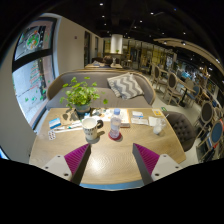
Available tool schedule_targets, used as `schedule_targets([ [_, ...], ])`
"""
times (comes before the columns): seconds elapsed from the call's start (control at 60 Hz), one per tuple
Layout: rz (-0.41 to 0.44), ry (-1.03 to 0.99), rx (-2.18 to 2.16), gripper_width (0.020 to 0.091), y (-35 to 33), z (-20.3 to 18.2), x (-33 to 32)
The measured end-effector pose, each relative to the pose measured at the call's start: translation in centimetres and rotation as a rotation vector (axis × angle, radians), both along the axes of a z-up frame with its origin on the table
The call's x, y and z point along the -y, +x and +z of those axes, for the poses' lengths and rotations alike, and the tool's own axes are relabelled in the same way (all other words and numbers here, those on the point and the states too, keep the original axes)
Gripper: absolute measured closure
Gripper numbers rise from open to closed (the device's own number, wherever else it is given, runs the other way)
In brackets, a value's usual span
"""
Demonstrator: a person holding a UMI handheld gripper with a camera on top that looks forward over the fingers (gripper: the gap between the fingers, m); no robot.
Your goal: Pour water
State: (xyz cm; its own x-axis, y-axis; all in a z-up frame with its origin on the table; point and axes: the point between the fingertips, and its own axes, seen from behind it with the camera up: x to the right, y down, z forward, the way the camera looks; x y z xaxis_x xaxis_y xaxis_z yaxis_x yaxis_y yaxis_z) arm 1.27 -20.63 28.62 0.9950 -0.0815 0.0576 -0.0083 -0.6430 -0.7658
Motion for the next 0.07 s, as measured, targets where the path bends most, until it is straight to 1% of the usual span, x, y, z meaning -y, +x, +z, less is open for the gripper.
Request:
schedule_targets([
  [0.067, -0.011, -0.007, 0.016, 0.0250, 0.35, -0.13, 0.01],
])
